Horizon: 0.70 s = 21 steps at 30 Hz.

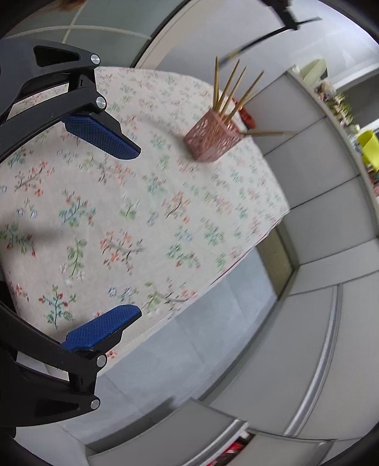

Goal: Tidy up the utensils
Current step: 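Carry the black chopstick over the pink holder and lower it in, then open the left gripper to release the black chopstick into the holder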

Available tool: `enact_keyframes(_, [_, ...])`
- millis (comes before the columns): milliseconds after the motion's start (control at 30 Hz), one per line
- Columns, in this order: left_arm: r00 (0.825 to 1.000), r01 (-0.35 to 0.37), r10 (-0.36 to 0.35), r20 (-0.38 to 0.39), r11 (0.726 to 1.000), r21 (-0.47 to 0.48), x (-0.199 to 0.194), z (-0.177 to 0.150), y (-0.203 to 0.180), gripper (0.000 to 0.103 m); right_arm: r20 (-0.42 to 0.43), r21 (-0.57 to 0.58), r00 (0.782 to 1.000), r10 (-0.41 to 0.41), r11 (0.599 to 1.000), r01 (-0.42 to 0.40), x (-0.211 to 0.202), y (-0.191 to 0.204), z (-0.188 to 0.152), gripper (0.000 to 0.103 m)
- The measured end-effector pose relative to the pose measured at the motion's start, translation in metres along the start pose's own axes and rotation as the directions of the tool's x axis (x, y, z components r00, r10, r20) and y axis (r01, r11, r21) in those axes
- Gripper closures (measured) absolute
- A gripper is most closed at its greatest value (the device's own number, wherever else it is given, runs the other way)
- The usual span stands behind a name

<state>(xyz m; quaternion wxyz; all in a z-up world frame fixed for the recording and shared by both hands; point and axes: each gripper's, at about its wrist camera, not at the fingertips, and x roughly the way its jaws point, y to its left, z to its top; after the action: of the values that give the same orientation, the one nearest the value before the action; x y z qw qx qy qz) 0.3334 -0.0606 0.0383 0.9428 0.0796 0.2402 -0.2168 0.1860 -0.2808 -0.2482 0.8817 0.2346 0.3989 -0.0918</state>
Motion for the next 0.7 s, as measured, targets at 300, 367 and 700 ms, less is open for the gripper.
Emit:
enact_keyframes(300, [0.999,-0.037,0.037,-0.010,0.998,-0.041,0.064,-0.008,0.002,0.097,-0.003,0.017,1.000,0.030,0.999,-0.030,0.006,-0.009,0.007,0.007])
enact_keyframes(367, [0.999,-0.043,0.042,-0.031,0.998,-0.040,0.082,-0.011,0.002,0.097,-0.008,0.015,0.999,0.036,0.999,-0.036,0.007,-0.008,0.007,0.007])
enact_keyframes(700, [0.989,-0.095,0.092,-0.116,0.995,-0.020,0.116,-0.049,0.004,0.097,-0.024,0.035,0.999,0.041,0.999,-0.040,0.011,-0.010,0.009,0.007])
